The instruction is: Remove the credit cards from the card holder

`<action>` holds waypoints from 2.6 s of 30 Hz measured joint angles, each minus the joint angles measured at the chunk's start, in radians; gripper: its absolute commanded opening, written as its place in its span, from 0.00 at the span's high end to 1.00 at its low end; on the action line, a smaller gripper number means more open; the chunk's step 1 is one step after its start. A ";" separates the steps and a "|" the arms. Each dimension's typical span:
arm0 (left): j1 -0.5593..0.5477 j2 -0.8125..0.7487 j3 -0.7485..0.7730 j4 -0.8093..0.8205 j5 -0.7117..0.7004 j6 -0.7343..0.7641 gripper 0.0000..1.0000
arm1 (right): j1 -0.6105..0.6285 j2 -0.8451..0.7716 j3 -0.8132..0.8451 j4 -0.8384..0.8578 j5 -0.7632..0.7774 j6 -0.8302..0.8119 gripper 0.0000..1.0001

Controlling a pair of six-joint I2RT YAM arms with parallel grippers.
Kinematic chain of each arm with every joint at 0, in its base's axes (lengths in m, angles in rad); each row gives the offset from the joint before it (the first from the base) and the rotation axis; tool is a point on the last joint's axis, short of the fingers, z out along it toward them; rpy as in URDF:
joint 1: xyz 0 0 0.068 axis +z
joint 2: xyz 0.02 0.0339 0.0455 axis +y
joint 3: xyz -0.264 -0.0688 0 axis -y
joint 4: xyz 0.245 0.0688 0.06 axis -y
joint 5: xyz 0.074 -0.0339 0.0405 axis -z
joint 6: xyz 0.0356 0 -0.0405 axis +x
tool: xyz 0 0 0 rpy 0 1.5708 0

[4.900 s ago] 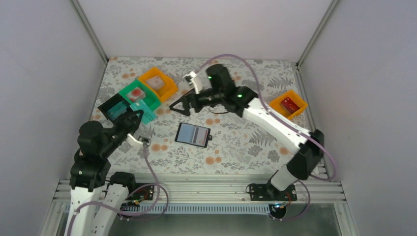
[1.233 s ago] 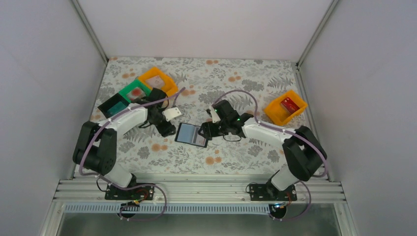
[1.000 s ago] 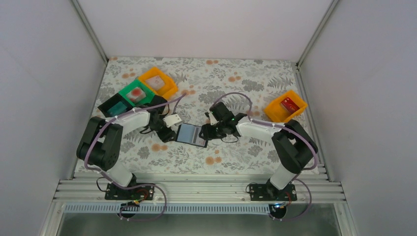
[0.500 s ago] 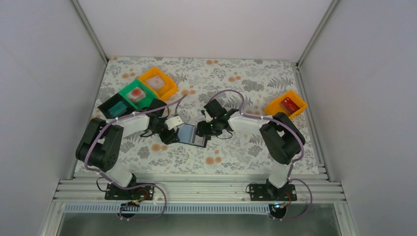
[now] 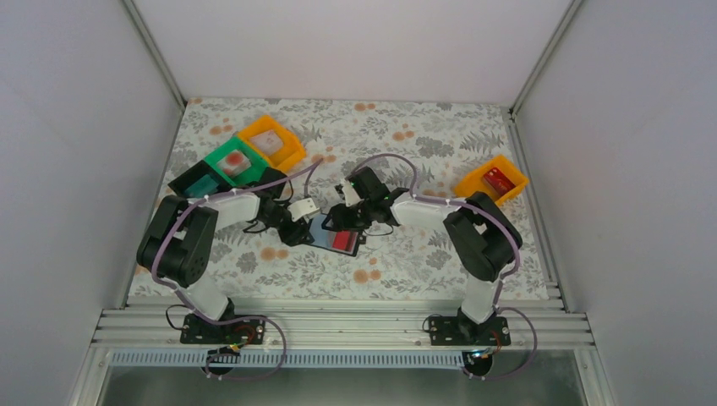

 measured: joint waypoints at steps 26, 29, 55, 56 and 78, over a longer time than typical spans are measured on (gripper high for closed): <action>0.175 -0.007 0.017 -0.115 0.057 0.004 0.29 | 0.027 0.026 0.107 -0.099 0.102 -0.018 0.20; 0.163 -0.007 0.022 -0.127 0.058 0.003 0.27 | 0.018 -0.035 0.076 -0.145 0.154 -0.016 0.17; 0.087 0.079 0.067 -0.085 0.148 -0.003 0.43 | -0.024 0.072 -0.035 0.081 -0.084 0.114 0.57; 0.087 0.080 0.068 -0.085 0.151 -0.003 0.43 | -0.024 0.077 -0.033 0.087 -0.089 0.115 0.56; 0.079 0.102 0.085 -0.081 0.153 -0.003 0.54 | -0.026 0.137 -0.021 0.214 -0.161 0.208 0.69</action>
